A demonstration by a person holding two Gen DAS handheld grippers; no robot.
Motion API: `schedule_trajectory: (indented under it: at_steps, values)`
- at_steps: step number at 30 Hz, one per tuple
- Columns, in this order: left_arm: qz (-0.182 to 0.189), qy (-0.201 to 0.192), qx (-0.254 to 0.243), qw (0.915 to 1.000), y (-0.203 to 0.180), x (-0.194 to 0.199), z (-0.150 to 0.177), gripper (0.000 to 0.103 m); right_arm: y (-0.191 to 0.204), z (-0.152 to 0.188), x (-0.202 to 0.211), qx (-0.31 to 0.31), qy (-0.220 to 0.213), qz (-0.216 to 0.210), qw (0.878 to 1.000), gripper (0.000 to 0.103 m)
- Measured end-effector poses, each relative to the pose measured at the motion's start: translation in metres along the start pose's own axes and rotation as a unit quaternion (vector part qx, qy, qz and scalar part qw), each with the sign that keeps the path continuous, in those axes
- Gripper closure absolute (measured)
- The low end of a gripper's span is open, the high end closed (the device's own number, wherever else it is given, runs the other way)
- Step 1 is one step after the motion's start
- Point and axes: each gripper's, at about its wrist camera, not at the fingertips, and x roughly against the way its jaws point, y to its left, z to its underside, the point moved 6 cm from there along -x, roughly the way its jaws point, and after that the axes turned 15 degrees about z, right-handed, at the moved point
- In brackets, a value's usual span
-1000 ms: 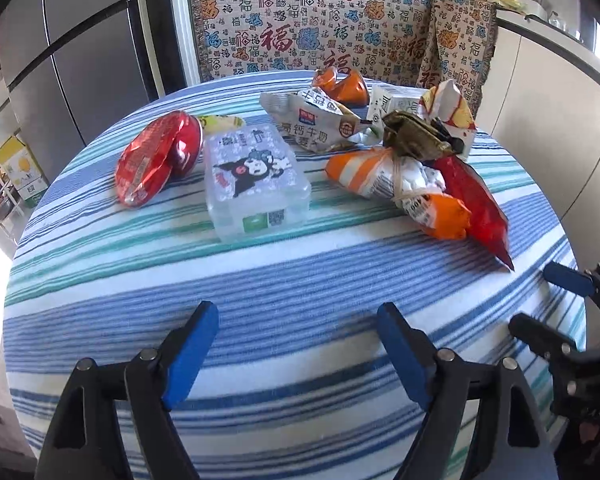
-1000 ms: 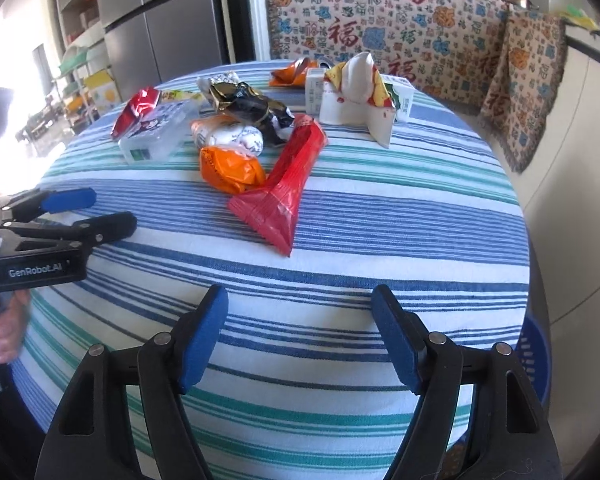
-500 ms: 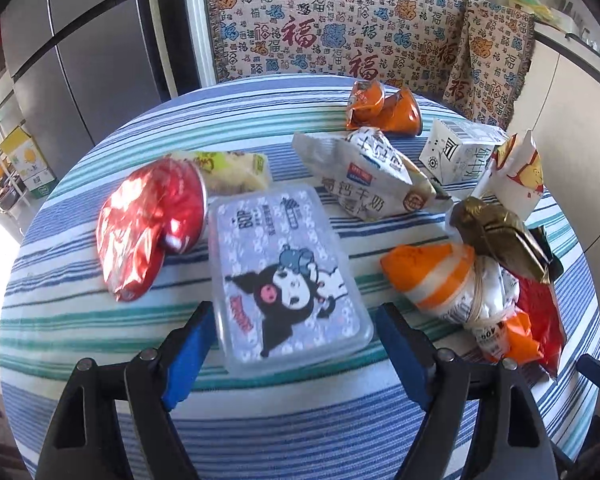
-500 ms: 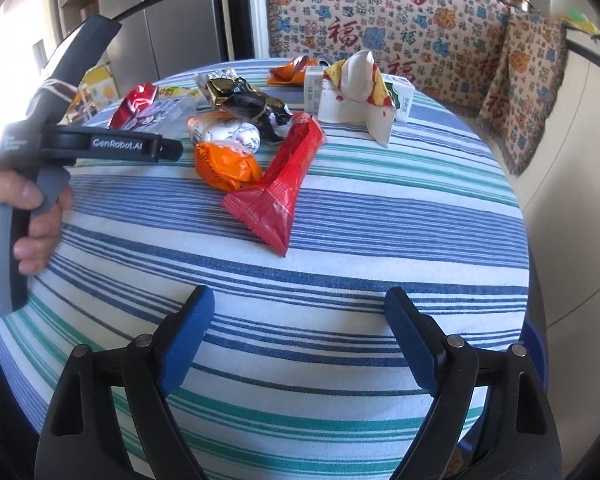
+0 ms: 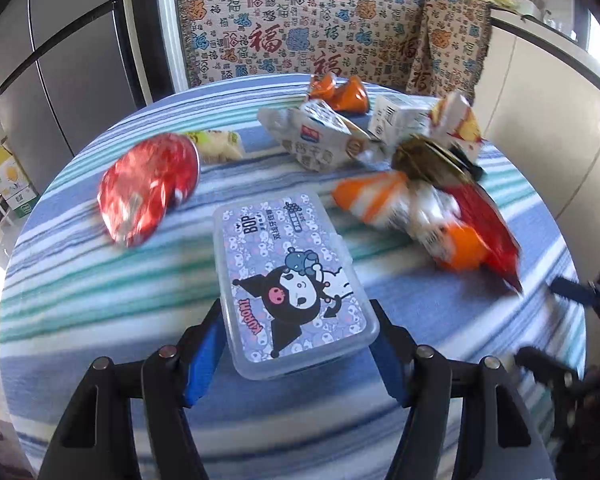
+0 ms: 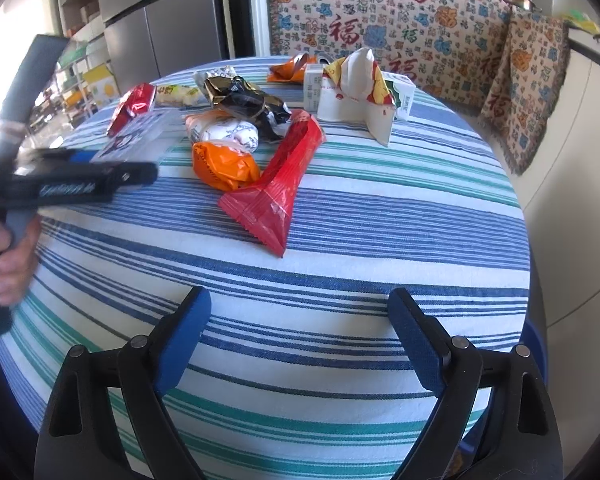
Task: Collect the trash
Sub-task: 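Grasp the clear Kuromi plastic box with the left tool while the right tool grasps the long red snack wrapper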
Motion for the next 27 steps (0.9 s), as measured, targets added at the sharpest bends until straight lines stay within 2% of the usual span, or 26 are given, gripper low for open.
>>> schedule_trajectory:
  at_steps: [3, 6, 10, 12, 14, 19, 21, 23, 25, 27]
  values:
    - [0.001, 0.002, -0.014, 0.9999, -0.009, 0.011, 0.019, 0.034, -0.003, -0.003, -0.001, -0.004, 0.011, -0.015, 1.0, 0.014]
    - [0.005, 0.001, -0.018, 0.9998, -0.015, 0.019, 0.033, 0.034, -0.013, -0.012, 0.006, -0.054, 0.009, -0.071, 0.996, 0.018]
    - [0.002, -0.003, -0.024, 0.9997, -0.023, 0.022, 0.04, 0.034, -0.015, -0.028, 0.003, -0.079, 0.0, -0.087, 0.993, 0.019]
    - [0.003, -0.005, -0.021, 0.9998, -0.023, 0.022, 0.04, 0.034, -0.012, -0.037, -0.005, -0.093, 0.002, -0.101, 0.991, 0.024]
    - [0.004, -0.004, -0.02, 0.9998, -0.022, 0.022, 0.04, 0.034, -0.013, -0.045, -0.011, -0.114, 0.006, -0.114, 0.987, 0.033]
    - [0.003, -0.009, -0.021, 0.9997, -0.02, 0.021, 0.04, 0.034, -0.013, -0.055, -0.028, -0.128, 0.026, -0.131, 0.983, 0.041]
    - [0.002, -0.011, -0.021, 0.9997, -0.02, 0.022, 0.041, 0.034, -0.01, -0.052, -0.03, -0.12, 0.035, -0.136, 0.983, 0.051]
    - [0.002, -0.012, -0.02, 0.9997, -0.02, 0.022, 0.042, 0.034, -0.006, -0.05, -0.029, -0.108, 0.04, -0.146, 0.983, 0.072]
    - [0.003, -0.012, -0.02, 0.9997, -0.02, 0.022, 0.042, 0.034, -0.004, -0.049, -0.024, -0.091, 0.038, -0.142, 0.985, 0.079]
    - [0.003, -0.011, -0.02, 0.9997, -0.02, 0.022, 0.043, 0.034, -0.007, -0.047, -0.019, -0.069, 0.033, -0.11, 0.991, 0.084]
